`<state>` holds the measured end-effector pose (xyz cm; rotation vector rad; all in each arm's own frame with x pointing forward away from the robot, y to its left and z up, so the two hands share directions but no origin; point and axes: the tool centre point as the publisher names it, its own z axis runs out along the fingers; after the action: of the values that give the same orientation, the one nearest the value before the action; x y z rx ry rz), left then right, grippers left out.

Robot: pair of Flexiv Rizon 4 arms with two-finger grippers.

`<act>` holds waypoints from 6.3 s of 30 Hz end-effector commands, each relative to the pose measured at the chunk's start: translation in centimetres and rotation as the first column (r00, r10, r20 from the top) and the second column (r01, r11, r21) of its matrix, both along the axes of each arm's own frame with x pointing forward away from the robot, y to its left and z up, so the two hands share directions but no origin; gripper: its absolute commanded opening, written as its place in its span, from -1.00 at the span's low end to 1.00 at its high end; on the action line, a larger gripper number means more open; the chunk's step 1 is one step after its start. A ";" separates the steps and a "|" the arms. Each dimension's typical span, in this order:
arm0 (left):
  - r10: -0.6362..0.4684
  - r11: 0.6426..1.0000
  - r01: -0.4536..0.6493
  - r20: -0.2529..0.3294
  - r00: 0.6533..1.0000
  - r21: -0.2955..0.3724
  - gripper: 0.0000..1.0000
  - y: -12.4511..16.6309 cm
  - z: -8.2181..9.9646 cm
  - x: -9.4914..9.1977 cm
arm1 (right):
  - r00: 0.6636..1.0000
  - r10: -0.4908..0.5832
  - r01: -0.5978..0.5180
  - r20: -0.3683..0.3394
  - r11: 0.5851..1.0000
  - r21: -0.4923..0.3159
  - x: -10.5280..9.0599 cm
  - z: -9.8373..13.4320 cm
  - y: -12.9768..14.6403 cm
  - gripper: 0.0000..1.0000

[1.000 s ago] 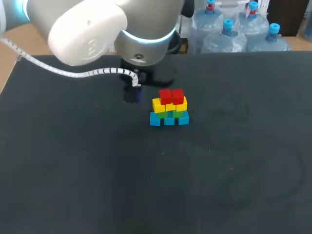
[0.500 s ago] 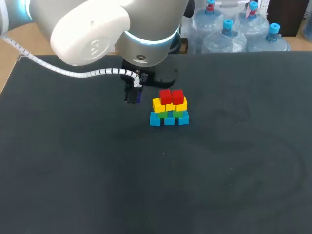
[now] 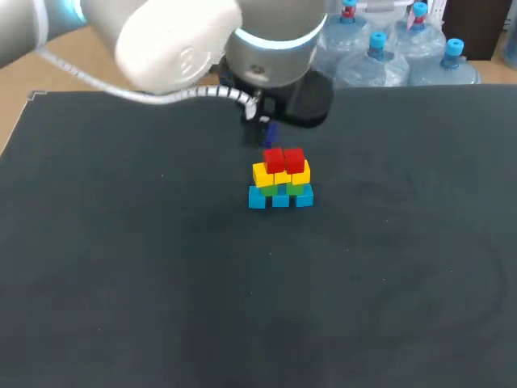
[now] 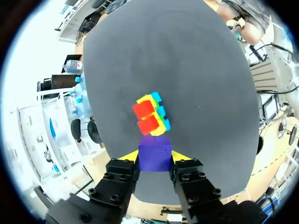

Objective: Place the blue cubes, place green cubes on the blue cubes, place the yellow cubes on the green cubes, then place the red cubes on the yellow cubes, and place purple cube on the red cubes.

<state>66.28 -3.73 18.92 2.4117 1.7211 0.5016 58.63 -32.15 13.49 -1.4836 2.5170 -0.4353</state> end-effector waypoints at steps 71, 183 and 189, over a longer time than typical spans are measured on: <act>0.212 0.971 -0.233 -0.273 0.938 -0.046 -1.00 -4.2 -4.3 2.1 | 1.000 0.000 0.000 0.001 1.000 0.000 0.1 -0.1 0.0 1.00; 0.226 0.967 -0.252 -0.328 0.917 -0.035 -1.00 -2.7 -7.6 4.5 | 1.000 0.000 0.000 0.001 1.000 0.000 0.1 -0.1 0.0 1.00; 0.227 0.967 -0.254 -0.328 0.917 -0.039 -1.00 -2.6 -7.7 4.5 | 1.000 0.000 0.000 0.001 1.000 0.000 0.1 -0.1 0.0 1.00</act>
<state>70.47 -6.28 11.26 2.3313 2.1393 0.0614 58.63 -32.15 13.49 -1.4835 2.5171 -0.4352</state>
